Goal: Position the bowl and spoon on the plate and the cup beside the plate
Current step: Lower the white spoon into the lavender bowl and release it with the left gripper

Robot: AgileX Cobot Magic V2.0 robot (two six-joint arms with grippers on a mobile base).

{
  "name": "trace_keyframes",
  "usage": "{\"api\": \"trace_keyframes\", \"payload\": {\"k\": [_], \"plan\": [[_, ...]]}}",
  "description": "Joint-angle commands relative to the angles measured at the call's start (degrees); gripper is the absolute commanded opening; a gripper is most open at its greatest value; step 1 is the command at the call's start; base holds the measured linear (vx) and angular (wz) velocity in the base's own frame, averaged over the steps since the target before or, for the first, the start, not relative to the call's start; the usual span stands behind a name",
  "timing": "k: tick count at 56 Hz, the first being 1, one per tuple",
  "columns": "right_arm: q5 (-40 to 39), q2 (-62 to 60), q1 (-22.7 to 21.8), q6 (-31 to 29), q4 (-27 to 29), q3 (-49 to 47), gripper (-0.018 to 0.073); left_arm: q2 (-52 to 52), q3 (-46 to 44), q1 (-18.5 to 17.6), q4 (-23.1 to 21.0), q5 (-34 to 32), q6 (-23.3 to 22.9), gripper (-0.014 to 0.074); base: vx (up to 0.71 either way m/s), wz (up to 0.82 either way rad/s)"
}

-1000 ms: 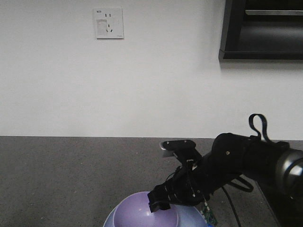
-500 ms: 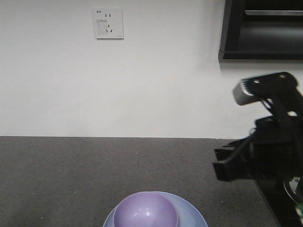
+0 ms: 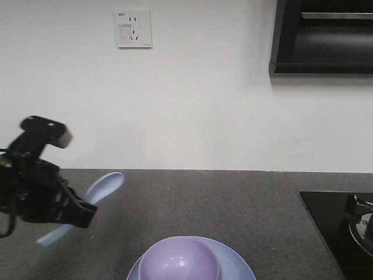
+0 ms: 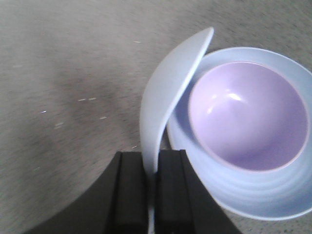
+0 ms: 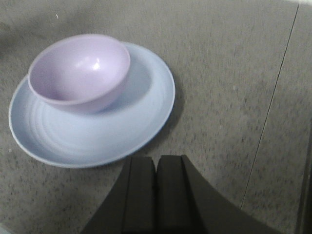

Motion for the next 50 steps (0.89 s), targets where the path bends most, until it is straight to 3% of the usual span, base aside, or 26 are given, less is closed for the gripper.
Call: {"api": "trace_keyframes", "payload": {"k": [1,15,21,27,32,41,50], "plan": [[-4.43,-0.41,-0.16,1.12,-0.29,-0.63,-0.0008,6.44,-8.18,-2.85,-2.86,2.86,0.8,0.0,0.0,0.0],[-6.6,-0.41,-0.16,1.12,-0.61,-0.63,-0.0008,20.67,-18.84,-10.53,-2.73,10.9,-0.79,0.0,0.0,0.0],[-6.89,-0.41,-0.16,1.12,-0.66,-0.63,-0.0008,22.34,-19.48,-12.56,-0.9,10.2,-1.42,0.0,0.0,0.0],[-7.07,-0.41,-0.16,1.12,-0.99,-0.63,-0.0008,22.44,-19.48,-13.29,3.33,9.1,-5.79,0.0,0.0,0.0],[-7.39,-0.41,-0.16,1.12,-1.49,-0.63,-0.0008,22.39,-19.48,-13.29,4.71,9.89,-6.87,0.0,0.0,0.0],[-8.28,-0.41,-0.16,1.12,-1.86,-0.63,-0.0008,22.45,-19.48,-13.29,4.69,11.2,-6.76,0.0015,0.0,0.0],[-10.01,-0.41,-0.16,1.12,-1.69,-0.63,-0.0008,22.45,-19.48,-13.29,4.08,11.06,-6.61,0.0102,0.0,0.0]]}}
